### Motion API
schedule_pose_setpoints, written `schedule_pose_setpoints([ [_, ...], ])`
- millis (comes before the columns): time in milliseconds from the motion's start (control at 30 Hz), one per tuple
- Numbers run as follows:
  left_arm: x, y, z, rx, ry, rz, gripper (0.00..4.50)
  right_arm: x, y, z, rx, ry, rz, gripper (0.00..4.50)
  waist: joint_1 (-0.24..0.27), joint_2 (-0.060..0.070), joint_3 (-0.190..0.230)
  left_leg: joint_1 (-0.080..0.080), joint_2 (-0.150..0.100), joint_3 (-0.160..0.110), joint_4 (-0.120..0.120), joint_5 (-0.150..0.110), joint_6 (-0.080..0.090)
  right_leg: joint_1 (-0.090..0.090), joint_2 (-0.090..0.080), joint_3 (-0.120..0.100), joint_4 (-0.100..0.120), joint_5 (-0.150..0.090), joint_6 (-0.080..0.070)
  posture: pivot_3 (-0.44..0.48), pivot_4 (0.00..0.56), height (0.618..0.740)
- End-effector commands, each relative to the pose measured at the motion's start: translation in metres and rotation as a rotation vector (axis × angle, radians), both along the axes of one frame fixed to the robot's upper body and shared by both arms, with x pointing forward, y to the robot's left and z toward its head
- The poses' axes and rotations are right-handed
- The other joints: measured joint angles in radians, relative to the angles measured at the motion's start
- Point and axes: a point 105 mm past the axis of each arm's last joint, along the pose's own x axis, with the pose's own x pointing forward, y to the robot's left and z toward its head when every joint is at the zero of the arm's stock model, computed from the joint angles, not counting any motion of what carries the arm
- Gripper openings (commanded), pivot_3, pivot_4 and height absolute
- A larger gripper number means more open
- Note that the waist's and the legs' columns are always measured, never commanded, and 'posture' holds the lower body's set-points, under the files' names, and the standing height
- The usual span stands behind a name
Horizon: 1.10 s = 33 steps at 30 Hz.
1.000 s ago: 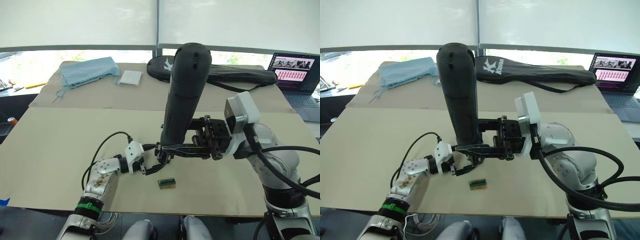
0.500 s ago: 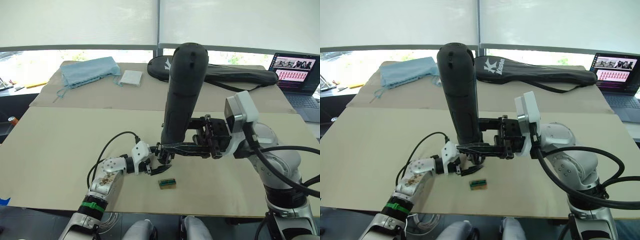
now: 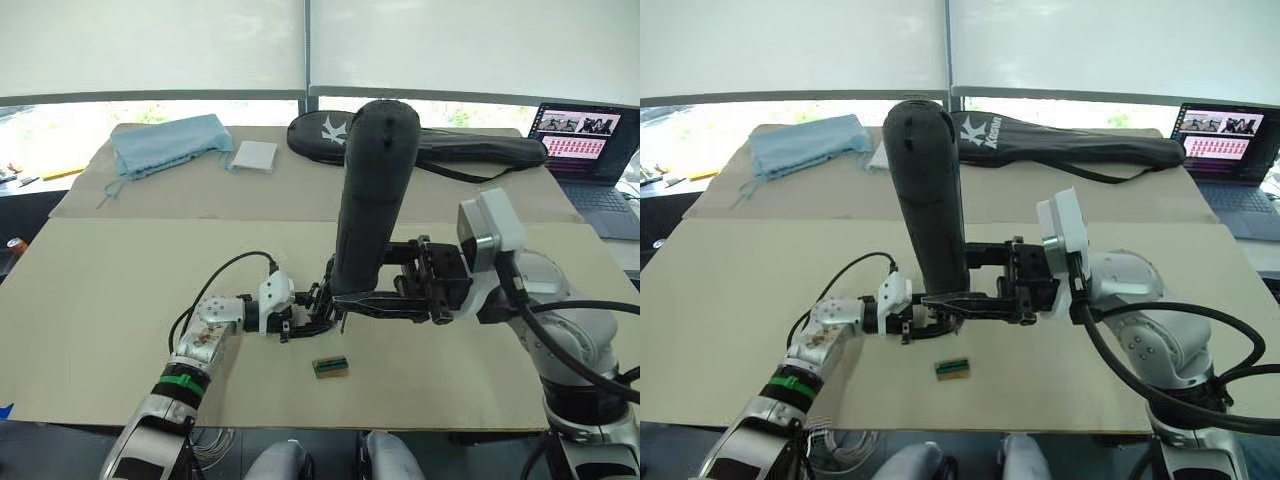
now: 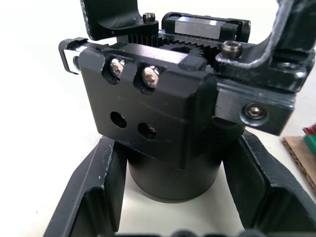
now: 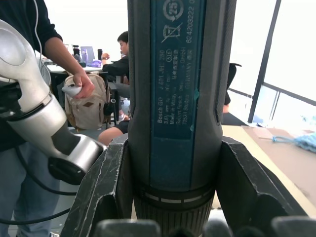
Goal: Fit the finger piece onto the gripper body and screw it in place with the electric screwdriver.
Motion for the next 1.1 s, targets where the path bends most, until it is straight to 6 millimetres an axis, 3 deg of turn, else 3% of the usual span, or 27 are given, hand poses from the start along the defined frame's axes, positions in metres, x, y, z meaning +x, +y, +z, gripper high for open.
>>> schedule_pose_setpoints([
  [33, -0.005, 0.005, -0.017, 0.038, 0.055, -0.039, 2.31, -0.011, -0.004, 0.015, 0.030, -0.062, 0.014, 1.92, -0.003, 0.000, 0.000, 0.000, 0.000, 0.000, 0.000, 0.000, 0.000, 0.000, 0.000, 0.000, 0.000, 0.000, 0.000, 0.000, 0.150, 0.740],
  [333, 0.003, 0.009, -0.022, 0.027, 0.041, 0.002, 2.31, -0.011, -0.006, 0.014, 0.027, -0.057, 0.002, 1.92, -0.003, 0.000, 0.000, 0.000, 0.000, 0.000, 0.000, 0.000, 0.000, 0.000, 0.000, 0.000, 0.000, 0.000, 0.000, 0.000, 0.150, 0.740],
  [400, 0.005, 0.011, -0.021, 0.015, 0.034, 0.025, 3.34, -0.011, -0.006, 0.014, 0.026, -0.055, 0.001, 1.92, -0.003, 0.000, 0.000, 0.000, 0.000, 0.000, 0.001, 0.000, 0.000, 0.000, 0.000, 0.001, 0.000, 0.000, 0.000, 0.000, 0.150, 0.740],
  [500, 0.007, 0.013, -0.023, 0.029, 0.033, 0.042, 4.44, -0.011, -0.007, 0.013, 0.026, -0.053, 0.002, 1.92, -0.003, 0.000, 0.000, 0.000, 0.000, 0.000, 0.001, 0.000, 0.000, 0.001, 0.000, 0.001, 0.001, 0.000, 0.000, 0.000, 0.150, 0.740],
  [867, -0.003, 0.032, -0.013, -0.043, -0.039, 0.133, 4.44, -0.012, -0.007, 0.010, 0.027, -0.046, 0.008, 1.92, -0.014, 0.000, 0.000, 0.000, 0.001, 0.000, 0.000, 0.001, -0.001, -0.001, 0.000, 0.001, 0.001, 0.000, -0.001, 0.000, 0.150, 0.740],
  [1100, -0.013, 0.023, -0.017, -0.020, -0.071, 0.163, 4.44, -0.011, -0.007, 0.009, 0.033, -0.042, 0.009, 1.92, -0.010, 0.000, 0.000, 0.000, 0.001, 0.000, 0.000, 0.000, -0.001, 0.000, 0.000, 0.001, 0.001, 0.001, -0.001, 0.000, 0.150, 0.740],
])
